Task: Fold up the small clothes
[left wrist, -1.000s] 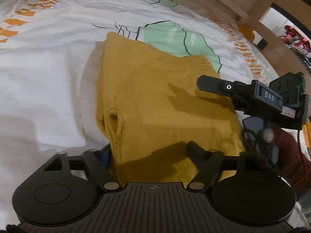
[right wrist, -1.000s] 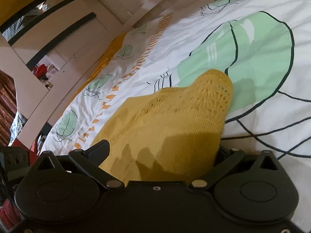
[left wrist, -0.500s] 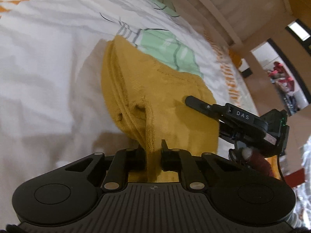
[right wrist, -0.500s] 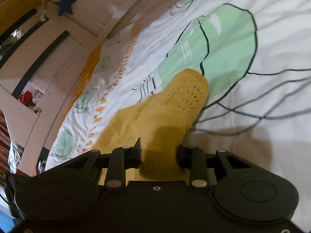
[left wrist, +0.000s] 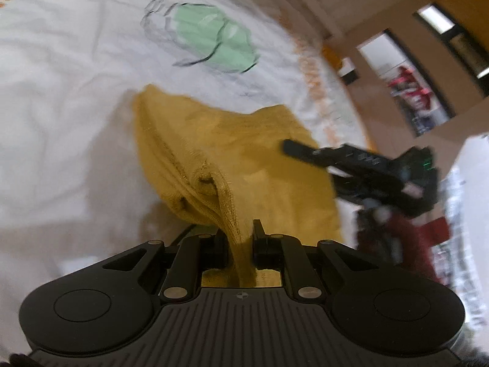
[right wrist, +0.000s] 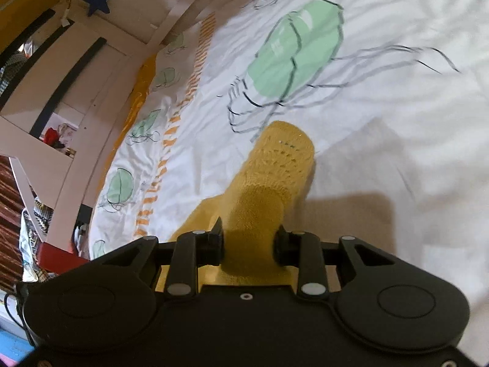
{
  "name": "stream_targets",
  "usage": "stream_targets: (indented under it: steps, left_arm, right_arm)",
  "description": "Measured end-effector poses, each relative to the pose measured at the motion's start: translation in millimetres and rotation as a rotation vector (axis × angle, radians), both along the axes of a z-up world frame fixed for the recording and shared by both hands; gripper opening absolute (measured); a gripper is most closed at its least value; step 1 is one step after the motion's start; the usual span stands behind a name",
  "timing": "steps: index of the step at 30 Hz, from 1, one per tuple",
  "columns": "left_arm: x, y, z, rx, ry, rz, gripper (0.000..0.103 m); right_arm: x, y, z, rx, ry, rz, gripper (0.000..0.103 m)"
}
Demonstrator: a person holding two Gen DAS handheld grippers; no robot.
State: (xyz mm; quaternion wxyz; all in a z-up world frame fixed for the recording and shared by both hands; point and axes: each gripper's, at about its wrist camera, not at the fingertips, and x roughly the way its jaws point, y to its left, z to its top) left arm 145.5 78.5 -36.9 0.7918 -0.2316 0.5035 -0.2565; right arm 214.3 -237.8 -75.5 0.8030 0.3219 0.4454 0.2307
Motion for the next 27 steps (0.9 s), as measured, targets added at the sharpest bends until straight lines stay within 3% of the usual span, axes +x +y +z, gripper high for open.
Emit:
stream_targets:
  steps: [4,8,11,14,18,22,25,27]
  left_arm:
    - [-15,3,-35,0.112,0.043,0.085,0.020]
    - [-25,7,-44,0.105,-0.004,0.129,0.021]
    - [-29,2,-36,0.162,-0.056,0.137,0.023]
    - [-41,-2,-26,0.199,-0.118,0.131,0.023]
    - [-57,0,-5,0.170,-0.201,0.153,0.023]
    - [-71,5,15,0.154,-0.247,0.188,0.023]
    - [-82,7,34,0.158,-0.297,0.235,0.024]
    - [-92,4,48,0.205,-0.363,0.272,0.026]
  right_arm:
    - [-18,-5,-29,-0.155,0.002,-0.073,0.053]
    - [-32,-17,-48,-0.086,-0.054,-0.124,0.052]
    - [-32,-10,-45,-0.127,-0.091,-0.128,0.054]
    - [-40,-1,-29,-0.178,-0.141,-0.123,0.063]
    - [-68,3,0,-0.167,-0.242,-0.113,0.072]
    - [-102,3,20,-0.145,-0.272,-0.103,0.078]
    - [-125,7,28,-0.149,-0.282,-0.106,0.083]
    - [-140,9,30,-0.168,-0.300,-0.115,0.092]
